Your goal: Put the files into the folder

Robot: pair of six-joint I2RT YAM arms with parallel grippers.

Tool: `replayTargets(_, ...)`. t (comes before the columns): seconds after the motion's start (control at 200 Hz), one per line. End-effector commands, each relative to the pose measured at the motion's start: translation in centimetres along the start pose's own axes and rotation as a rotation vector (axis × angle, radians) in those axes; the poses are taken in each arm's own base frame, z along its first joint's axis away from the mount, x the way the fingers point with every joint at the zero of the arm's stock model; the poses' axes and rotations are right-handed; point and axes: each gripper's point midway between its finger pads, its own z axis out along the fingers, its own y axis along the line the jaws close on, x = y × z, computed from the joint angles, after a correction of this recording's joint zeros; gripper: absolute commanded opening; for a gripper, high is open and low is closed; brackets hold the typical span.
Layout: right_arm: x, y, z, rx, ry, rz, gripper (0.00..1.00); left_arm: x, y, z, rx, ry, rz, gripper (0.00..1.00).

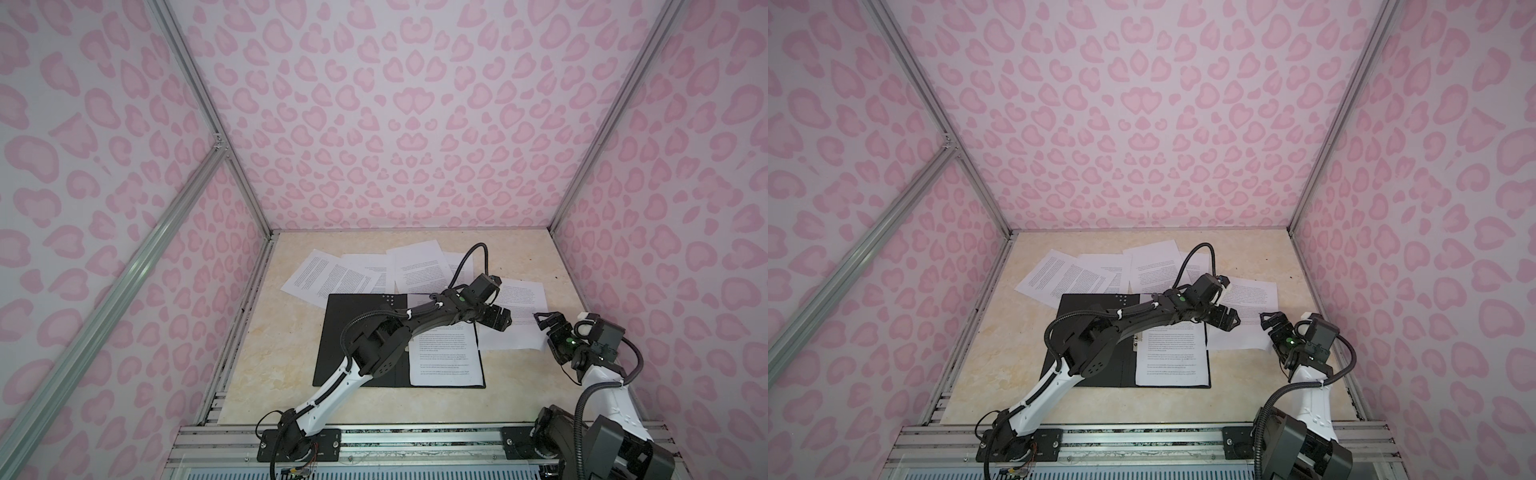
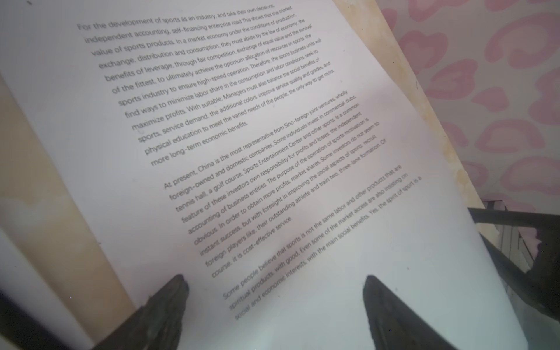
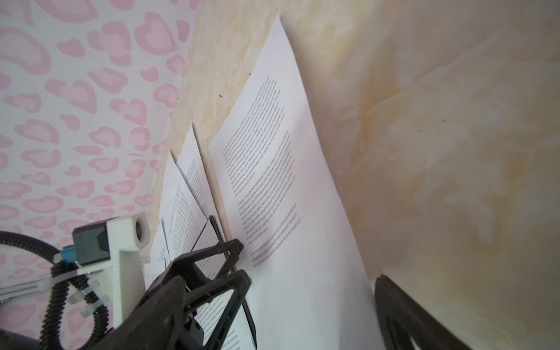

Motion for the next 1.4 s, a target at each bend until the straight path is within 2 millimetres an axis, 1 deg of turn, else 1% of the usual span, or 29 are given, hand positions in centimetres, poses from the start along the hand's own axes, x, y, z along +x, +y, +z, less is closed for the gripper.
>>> replayTargets(0.0, -1.1, 0.4, -0.1, -0.003, -0.029, 0.002, 0.97, 4.8, 2.7, 0.4, -0.087, 0.162, -0.057, 0.93)
replayTargets(0.075, -1.3, 0.1, 0.3, 0.016, -0.006, 0.016, 0.97, 4.9, 2.7, 0.4, -0.081, 0.163, -0.059, 0.93)
replayTargets(0.18, -1.5, -0.2, 1.0, -0.008, 0.031, 0.046, 0.97, 5.0, 2.6, 0.6, -0.072, 0.165, -0.060, 0.93)
replayTargets(0.325, -1.9, -1.2, 1.8, 0.017, 0.025, 0.080, 0.97, 5.2, 2.6, 0.9, -0.062, 0.169, -0.066, 0.93)
replayTargets(0.375, -1.9, -2.1, 1.9, 0.087, 0.010, 0.075, 0.96, 5.1, 2.6, 1.0, -0.065, 0.166, -0.064, 0.92)
replayTargets(0.43, -2.3, -3.0, 1.9, 0.188, -0.022, 0.031, 0.96, 5.1, 2.7, 1.0, -0.070, 0.165, -0.062, 0.92)
replayTargets(0.465, -2.5, -3.3, 2.0, 0.245, -0.034, 0.001, 0.97, 5.0, 2.8, 0.9, -0.073, 0.164, -0.062, 0.92)
replayTargets(0.505, -2.8, -3.3, 2.2, 0.272, -0.042, -0.017, 0.97, 4.9, 2.9, 0.8, -0.079, 0.162, -0.061, 0.92)
replayTargets(0.59, -3.6, -4.2, 3.0, 0.309, -0.053, 0.015, 0.97, 4.8, 3.1, 0.7, -0.084, 0.160, -0.065, 0.92)
replayTargets(0.65, -3.7, -4.7, 4.1, 0.303, -0.014, 0.048, 0.96, 4.9, 3.3, 0.7, -0.087, 0.163, -0.070, 0.92)
replayTargets(0.695, -3.6, -5.2, 4.9, 0.307, 0.009, 0.065, 0.96, 4.9, 3.3, 0.6, -0.087, 0.165, -0.072, 0.92)
replayTargets(0.79, -3.3, -6.1, 5.9, 0.321, 0.032, 0.078, 0.96, 5.2, 3.6, 0.7, -0.091, 0.177, -0.073, 0.92)
replayTargets(0.895, -2.5, -6.3, 6.8, 0.309, 0.078, 0.087, 0.96, 5.4, 3.6, 0.5, -0.086, 0.192, -0.071, 0.92)
replayTargets(1.04, -0.6, -5.5, 8.1, 0.247, 0.154, 0.102, 0.97, 5.8, 3.9, 0.5, -0.085, 0.218, -0.075, 0.92)
replayTargets(1.15, 0.6, -4.3, 8.7, 0.177, 0.202, 0.116, 0.97, 5.9, 4.0, 0.7, -0.085, 0.223, -0.075, 0.92)
replayTargets(1.265, 0.7, -3.0, 8.7, 0.106, 0.212, 0.122, 0.98, 6.0, 4.0, 0.9, -0.084, 0.225, -0.071, 0.92)
replayTargets(1.395, 0.6, -0.7, 8.2, 0.014, 0.235, 0.116, 0.97, 6.1, 4.2, 1.0, -0.086, 0.229, -0.066, 0.93)
